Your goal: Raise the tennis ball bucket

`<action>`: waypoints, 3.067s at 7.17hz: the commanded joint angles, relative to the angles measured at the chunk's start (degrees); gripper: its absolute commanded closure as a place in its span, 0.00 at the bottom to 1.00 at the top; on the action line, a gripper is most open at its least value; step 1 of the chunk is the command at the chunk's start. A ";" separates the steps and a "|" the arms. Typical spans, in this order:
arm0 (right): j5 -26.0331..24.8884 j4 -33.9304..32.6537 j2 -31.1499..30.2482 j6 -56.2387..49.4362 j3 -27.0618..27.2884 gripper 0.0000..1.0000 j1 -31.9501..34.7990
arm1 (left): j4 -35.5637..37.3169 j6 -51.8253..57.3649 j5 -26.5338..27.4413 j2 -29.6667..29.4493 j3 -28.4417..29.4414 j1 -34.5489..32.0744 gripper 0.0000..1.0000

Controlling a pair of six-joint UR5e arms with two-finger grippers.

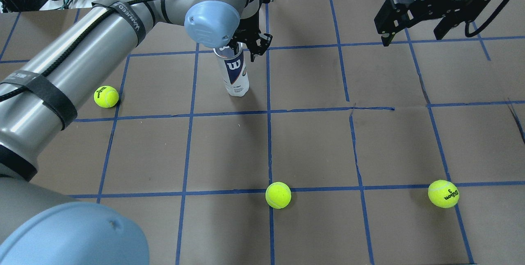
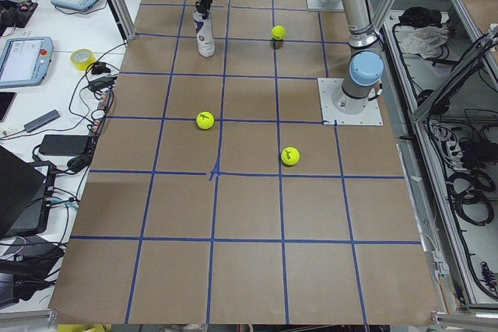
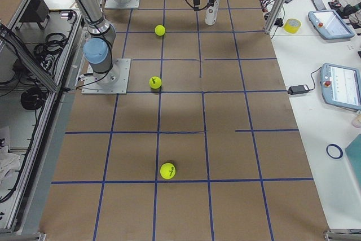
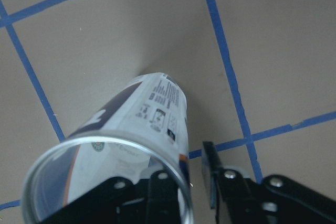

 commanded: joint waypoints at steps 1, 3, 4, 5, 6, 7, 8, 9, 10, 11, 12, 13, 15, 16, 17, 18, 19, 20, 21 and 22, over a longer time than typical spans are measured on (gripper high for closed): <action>-0.08 0.01 -0.04 -0.08 0.05 0.00 0.00 | 0.13 -0.20 0.03 2.21 1.06 0.16 0.00; -0.51 -0.16 0.31 -0.60 0.05 0.00 0.00 | -0.57 -0.20 -0.14 7.28 1.59 0.16 0.00; -0.52 -0.17 0.31 -0.60 0.05 0.00 0.00 | -1.35 -0.28 -0.22 10.44 1.25 0.16 0.00; -0.43 -0.17 0.40 -0.60 0.05 0.00 -0.08 | -8.15 -0.28 0.21 14.22 -0.15 0.16 0.00; -0.26 -0.17 0.31 -0.52 0.14 0.00 0.00 | -11.00 -0.55 -0.39 17.74 -3.12 0.68 0.00; -0.17 -0.08 0.22 -0.43 0.05 0.00 0.00 | -11.12 -0.55 -0.14 20.64 -7.24 0.60 0.00; -0.08 0.01 0.05 0.01 0.05 0.00 0.00 | -11.64 -0.37 0.47 25.37 -11.37 1.29 0.00; -0.34 0.01 -0.22 1.32 -0.04 0.00 0.18 | -11.91 -0.20 0.39 28.99 -13.94 3.56 0.00; 0.44 -0.60 0.30 2.02 -0.82 0.00 0.27 | -16.96 0.15 0.30 31.98 -14.22 7.50 0.00; 0.97 -0.52 2.48 2.03 -2.92 0.00 0.27 | -18.22 0.50 0.22 33.84 -14.57 11.63 0.00; 0.97 0.88 3.81 2.03 -5.63 0.00 0.27 | -16.93 1.46 0.13 34.29 -14.67 15.41 0.00; 1.23 1.32 5.48 2.03 -8.36 0.00 0.44 | -12.05 4.43 0.13 33.51 -14.75 17.80 0.00; 1.15 3.87 6.90 2.03 -10.32 0.00 0.44 | -10.24 4.46 -0.31 32.63 -15.19 17.38 0.00; 1.32 4.23 6.73 2.03 -9.80 0.00 0.44 | -10.24 4.46 -0.49 32.63 -15.28 17.38 0.00; 1.15 4.23 6.72 2.03 -9.71 0.00 0.44 | -10.24 4.46 -0.40 32.80 -15.63 17.38 0.00; 1.58 4.32 6.72 2.03 -9.70 0.00 0.44 | -10.24 4.55 -0.40 32.97 -15.72 17.38 0.00; 1.59 4.32 6.72 2.03 -9.62 0.00 0.44 | -10.24 4.55 -0.49 32.98 -15.72 17.38 0.00; 0.89 4.23 6.81 1.94 -9.62 0.00 0.36 | -10.24 4.55 -0.57 32.98 -15.72 17.38 0.00; 0.97 4.23 6.81 1.94 -9.62 0.00 0.44 | -10.33 4.64 -0.58 33.32 -15.98 17.38 0.00; 1.06 4.23 6.81 1.94 -9.62 0.00 0.36 | -10.24 4.64 -0.58 33.76 -16.77 17.38 0.00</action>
